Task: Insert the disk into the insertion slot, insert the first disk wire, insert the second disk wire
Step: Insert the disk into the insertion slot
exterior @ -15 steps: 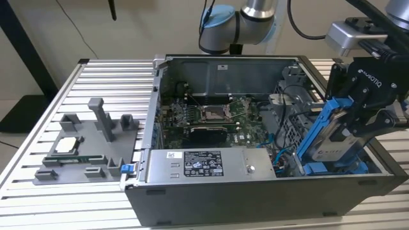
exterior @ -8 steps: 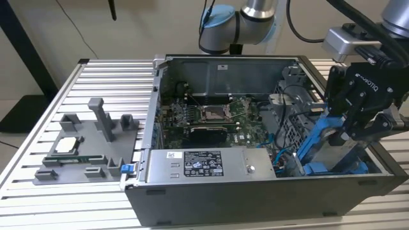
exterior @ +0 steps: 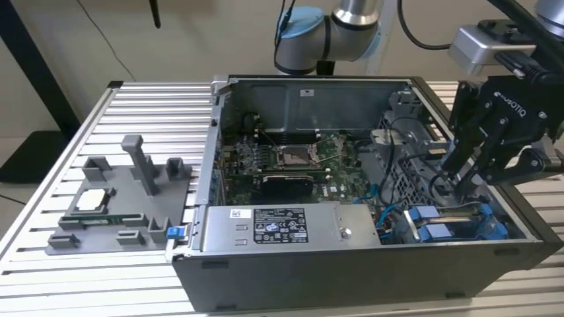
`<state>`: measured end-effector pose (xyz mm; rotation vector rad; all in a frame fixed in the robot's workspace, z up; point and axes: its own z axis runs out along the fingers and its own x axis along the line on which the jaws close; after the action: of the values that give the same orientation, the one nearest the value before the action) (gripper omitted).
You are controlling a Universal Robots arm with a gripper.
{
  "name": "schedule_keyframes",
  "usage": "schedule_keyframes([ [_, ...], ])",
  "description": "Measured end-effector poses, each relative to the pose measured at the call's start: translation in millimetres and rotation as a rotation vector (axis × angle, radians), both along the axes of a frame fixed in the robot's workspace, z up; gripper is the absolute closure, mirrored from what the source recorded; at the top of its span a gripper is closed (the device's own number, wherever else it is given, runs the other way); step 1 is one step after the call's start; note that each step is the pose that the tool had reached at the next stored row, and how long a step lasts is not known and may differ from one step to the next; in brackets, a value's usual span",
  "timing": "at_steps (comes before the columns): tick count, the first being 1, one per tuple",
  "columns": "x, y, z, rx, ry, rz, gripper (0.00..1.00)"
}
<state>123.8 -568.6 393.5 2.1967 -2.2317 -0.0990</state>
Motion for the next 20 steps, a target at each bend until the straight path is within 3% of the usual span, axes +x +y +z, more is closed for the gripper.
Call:
schedule_keyframes([
  [16,-3.0,26.6,1.3,0.0856,-0.0047,0.0,0.0],
  [18,-3.3,27.7,0.9,0.0974,-0.0084,0.0,0.0],
  [20,-3.5,28.1,-0.2,0.103,-0.017,0.001,0.0],
])
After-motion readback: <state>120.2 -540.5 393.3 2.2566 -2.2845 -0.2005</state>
